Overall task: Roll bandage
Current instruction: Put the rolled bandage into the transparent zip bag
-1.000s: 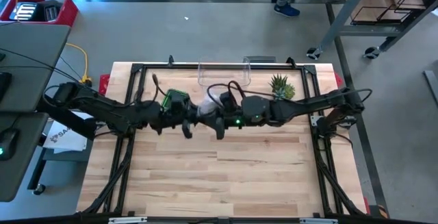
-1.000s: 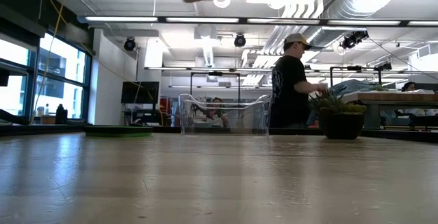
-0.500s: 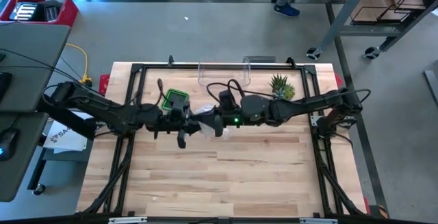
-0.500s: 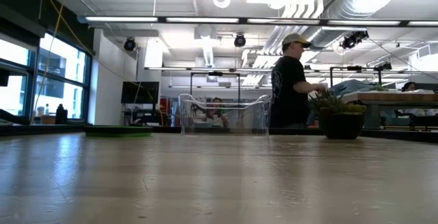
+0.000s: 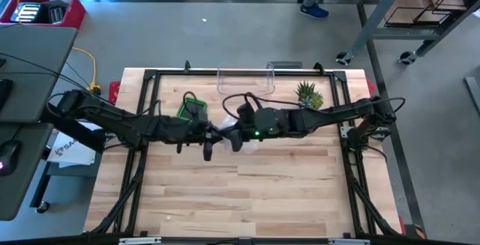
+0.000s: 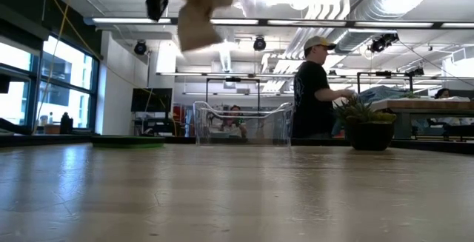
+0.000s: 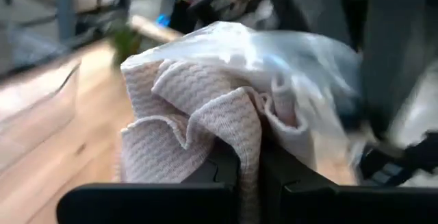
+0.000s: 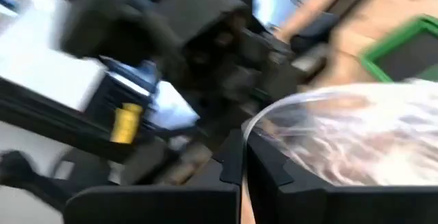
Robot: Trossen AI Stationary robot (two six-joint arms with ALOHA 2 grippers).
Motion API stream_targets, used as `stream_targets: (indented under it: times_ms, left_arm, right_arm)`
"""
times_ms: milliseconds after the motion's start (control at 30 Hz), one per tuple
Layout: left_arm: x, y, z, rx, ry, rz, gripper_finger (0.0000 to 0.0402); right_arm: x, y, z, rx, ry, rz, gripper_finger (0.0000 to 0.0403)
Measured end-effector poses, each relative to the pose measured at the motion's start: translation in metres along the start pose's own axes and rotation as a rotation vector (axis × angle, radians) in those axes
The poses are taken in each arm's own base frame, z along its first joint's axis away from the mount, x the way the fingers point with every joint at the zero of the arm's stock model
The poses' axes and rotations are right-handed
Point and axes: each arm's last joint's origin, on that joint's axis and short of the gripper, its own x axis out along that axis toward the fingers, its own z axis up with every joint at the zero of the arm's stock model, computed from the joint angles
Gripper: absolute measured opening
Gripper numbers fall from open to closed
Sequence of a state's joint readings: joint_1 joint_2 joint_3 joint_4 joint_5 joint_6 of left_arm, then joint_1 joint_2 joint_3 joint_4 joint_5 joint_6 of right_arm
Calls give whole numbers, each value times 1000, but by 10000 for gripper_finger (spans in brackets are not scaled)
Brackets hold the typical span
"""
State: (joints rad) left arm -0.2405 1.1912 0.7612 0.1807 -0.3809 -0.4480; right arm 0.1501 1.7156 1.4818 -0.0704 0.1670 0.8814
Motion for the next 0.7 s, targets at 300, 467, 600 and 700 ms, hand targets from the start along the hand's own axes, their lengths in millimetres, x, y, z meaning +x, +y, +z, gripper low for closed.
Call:
stream_targets:
  times_ms: [300, 467, 600, 700]
  left_arm:
    - [-52, 21, -64, -251, 41, 78, 10]
    - [-76, 27, -79, -357, 13, 52, 10]
    - [-83, 23, -73, -369, -53, 40, 10]
    - [-84, 21, -69, -382, -79, 20, 10]
  right_arm:
    - [-7, -16, -25, -41, 142, -209, 0]
    - [-10, -49, -62, 136, 107, -166, 0]
    - [-12, -84, -97, 421, -18, 10, 0]
    - [-14, -108, -117, 545, -86, 41, 0]
